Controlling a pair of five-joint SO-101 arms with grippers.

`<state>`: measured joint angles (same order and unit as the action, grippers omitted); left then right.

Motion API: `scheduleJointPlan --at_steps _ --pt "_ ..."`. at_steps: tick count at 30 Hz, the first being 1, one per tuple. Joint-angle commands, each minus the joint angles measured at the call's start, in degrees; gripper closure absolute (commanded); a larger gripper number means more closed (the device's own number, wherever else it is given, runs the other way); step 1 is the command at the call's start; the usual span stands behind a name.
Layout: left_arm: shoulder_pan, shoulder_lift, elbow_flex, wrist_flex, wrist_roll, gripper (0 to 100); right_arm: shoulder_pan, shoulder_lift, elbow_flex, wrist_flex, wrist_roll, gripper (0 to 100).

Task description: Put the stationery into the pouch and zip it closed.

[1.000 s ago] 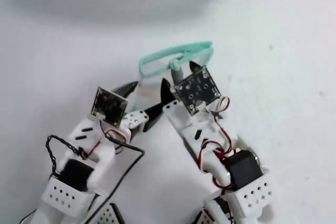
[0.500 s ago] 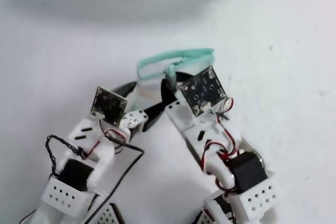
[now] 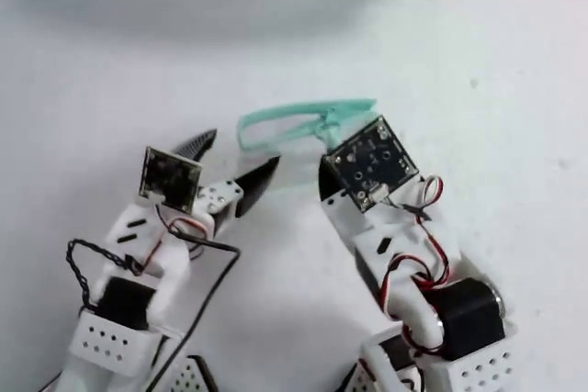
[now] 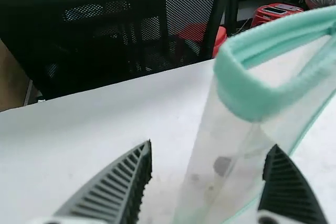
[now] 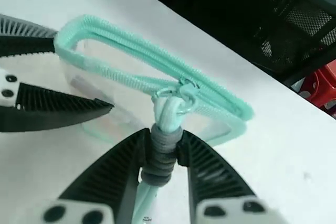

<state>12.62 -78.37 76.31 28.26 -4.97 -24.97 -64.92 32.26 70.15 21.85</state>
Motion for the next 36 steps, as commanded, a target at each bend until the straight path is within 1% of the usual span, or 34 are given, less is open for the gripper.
scheduleJointPlan --at_steps 1,8,12,14,16,17,19,22,23,25,28,31,34,36 --pt "4.44 -0.66 -0.35 -1.58 -3.43 66 0.66 0.13 -2.64 2.07 1.49 98.1" --pt "8.48 -0.57 -0.18 -1.58 -3.96 66 1.19 0.04 -2.64 10.07 8.53 98.1" --pt "11.21 -0.57 0.00 -0.88 -4.13 66 1.19 -1.98 -3.78 10.15 8.53 98.1" --pt "12.97 -0.57 -0.26 0.88 -4.75 66 1.10 -2.24 -4.84 9.19 8.35 98.1" --pt "14.73 -0.66 -0.26 1.67 -7.03 68 1.19 -1.54 -5.54 7.34 6.15 98.1" --pt "15.25 -0.66 -0.26 1.67 -7.56 71 1.19 -0.75 -5.71 6.29 5.10 98.1" --pt "15.52 -0.66 -0.35 1.32 -7.65 80 1.19 2.15 -6.59 4.18 3.52 98.1" --pt "15.69 -0.66 -1.32 1.67 -8.00 97 1.27 8.04 -11.08 2.33 0.53 98.1" --pt "15.60 -0.66 -1.76 1.76 -7.74 98 1.27 10.15 -13.27 2.24 -0.70 98.1" --pt "15.34 -0.66 -2.37 2.29 -6.15 95 1.27 14.11 -18.64 2.24 -2.90 98.1" --pt "15.34 -1.63 -4.13 5.71 -2.02 98 1.27 19.82 -27.16 3.30 -5.01 98.1" --pt "15.34 -6.02 -5.19 8.70 -0.97 98 1.19 25.10 -33.49 5.67 -5.36 98.1" --pt "14.37 -11.65 -2.20 8.00 -0.97 98 0.66 28.26 -38.07 8.84 -5.36 98.1" --pt "12.79 -15.69 1.14 5.10 -0.88 98 -0.48 28.79 -40.35 11.03 -5.80 98.1"
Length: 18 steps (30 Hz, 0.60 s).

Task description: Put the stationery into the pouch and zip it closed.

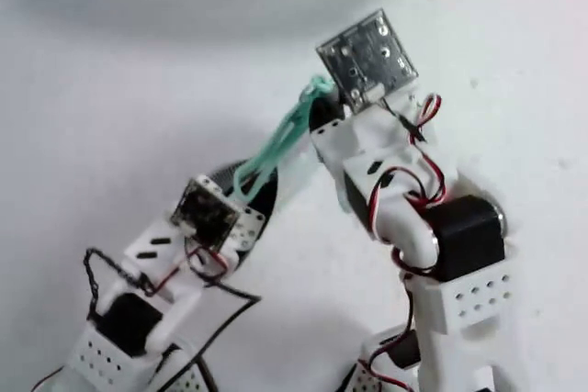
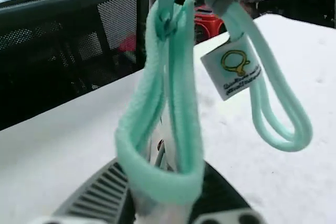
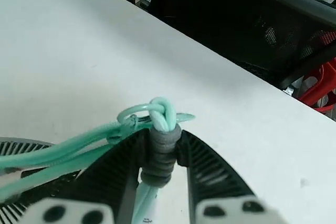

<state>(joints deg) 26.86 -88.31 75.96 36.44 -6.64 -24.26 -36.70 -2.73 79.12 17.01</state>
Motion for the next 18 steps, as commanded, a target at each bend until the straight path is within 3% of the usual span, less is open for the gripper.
scheduleJointPlan --at_steps 1,6,18 --pt "-2.24 -7.52 3.25 -4.66 0.88 98 -2.59 0.57 -6.51 3.38 -1.76 98.1" --pt "-3.56 -12.70 7.30 -5.19 0.88 98 -12.97 0.84 -12.22 10.59 -2.46 98.1" --pt "-6.46 -12.70 7.21 -5.10 0.97 98 -29.76 1.10 -15.03 19.38 2.90 98.1"
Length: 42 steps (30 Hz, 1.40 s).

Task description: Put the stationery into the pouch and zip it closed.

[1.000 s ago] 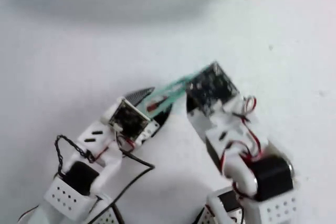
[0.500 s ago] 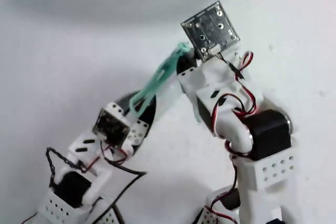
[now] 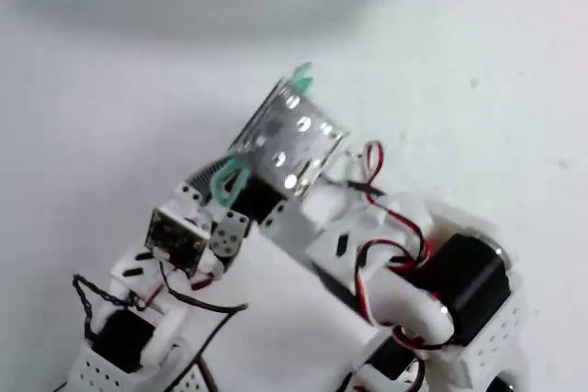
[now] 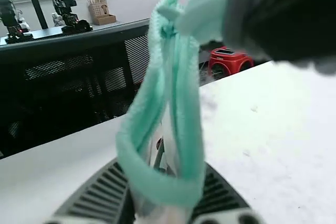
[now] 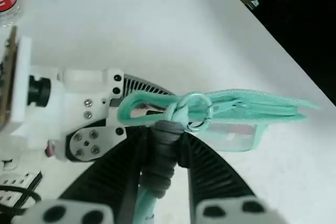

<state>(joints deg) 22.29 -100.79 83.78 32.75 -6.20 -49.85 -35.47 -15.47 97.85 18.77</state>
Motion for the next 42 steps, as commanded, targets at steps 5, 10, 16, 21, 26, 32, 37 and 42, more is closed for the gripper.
scheduleJointPlan --at_steps 5,10,16,21,26,32,37,42 --pt "-2.15 -0.13 -0.35 -1.85 0.26 98 -9.27 -0.04 1.32 0.66 1.14 98.1" --pt "-2.15 -0.04 -0.18 -2.99 0.00 98 -14.37 -0.13 2.64 0.66 1.05 98.1" --pt "-2.15 -0.13 -0.18 -2.46 0.09 98 -1.27 -0.66 1.93 -0.75 3.43 98.1" --pt "-2.07 -0.13 -0.18 -2.46 0.00 98 9.80 -0.66 5.89 -6.73 -0.53 89.2" --pt "-2.15 -0.13 0.26 -2.46 0.00 98 7.78 -3.91 15.38 -13.23 -1.85 83.1" --pt "-2.15 -0.13 0.70 -2.55 -0.09 98 9.10 -12.00 32.88 -28.09 -1.85 83.0" --pt "-2.15 -0.13 0.70 -2.46 -0.09 98 10.51 -12.70 39.30 -35.65 -1.93 82.9" --pt "-2.15 -0.13 0.70 -2.46 -0.09 98 10.51 -12.70 42.29 -41.45 -1.85 83.2"
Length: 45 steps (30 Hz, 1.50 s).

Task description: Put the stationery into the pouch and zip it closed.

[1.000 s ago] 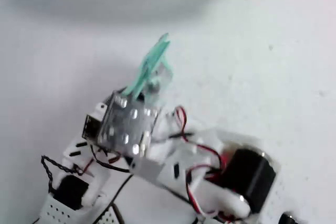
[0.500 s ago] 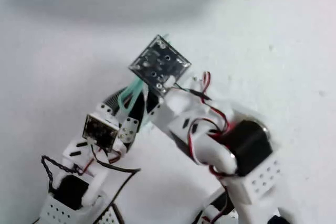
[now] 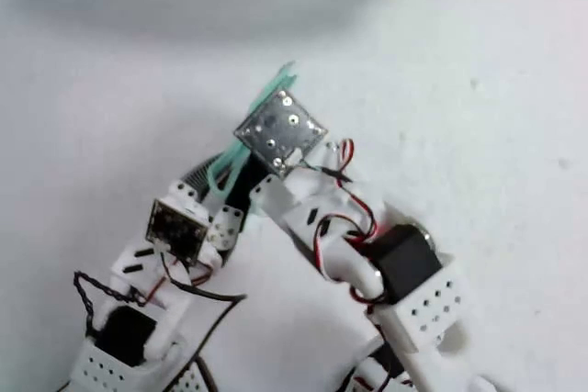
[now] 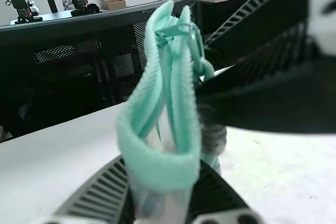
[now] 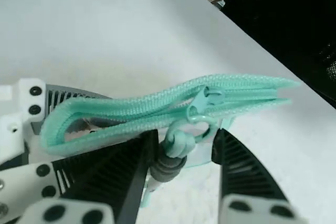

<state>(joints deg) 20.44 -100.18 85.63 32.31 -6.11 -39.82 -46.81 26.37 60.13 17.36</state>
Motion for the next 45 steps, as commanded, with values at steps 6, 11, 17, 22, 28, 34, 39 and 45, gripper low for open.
scheduleJointPlan --at_steps 6,11,17,22,28,34,39,45 --pt "-0.31 -0.75 -1.14 -1.93 -0.18 98 0.48 -1.89 2.81 -10.24 0.97 99.0" --pt "-0.31 -0.75 -0.97 -2.02 -1.14 98 -3.12 -5.93 1.14 -6.46 5.71 97.8" --pt "-0.31 -0.75 -0.97 -2.11 -1.05 98 -6.37 -9.36 -2.55 1.71 8.18 98.0" --pt "-0.31 -0.75 -0.97 -2.02 -1.05 98 -10.33 -4.70 -8.26 9.45 8.18 98.0" --pt "-0.31 -0.75 -0.97 -1.93 -0.97 98 -17.98 3.56 -17.05 18.15 8.18 98.0" --pt "-0.31 -0.75 -0.97 -1.93 -0.97 98 -19.91 8.04 -22.42 25.45 7.82 98.0" --pt "-0.48 -1.01 -0.97 -1.93 -0.88 98 -19.74 7.60 -22.68 28.44 8.18 97.9" --pt "-4.35 -1.10 -0.88 -0.79 7.47 76 -10.77 4.35 -24.26 26.24 8.18 98.0"
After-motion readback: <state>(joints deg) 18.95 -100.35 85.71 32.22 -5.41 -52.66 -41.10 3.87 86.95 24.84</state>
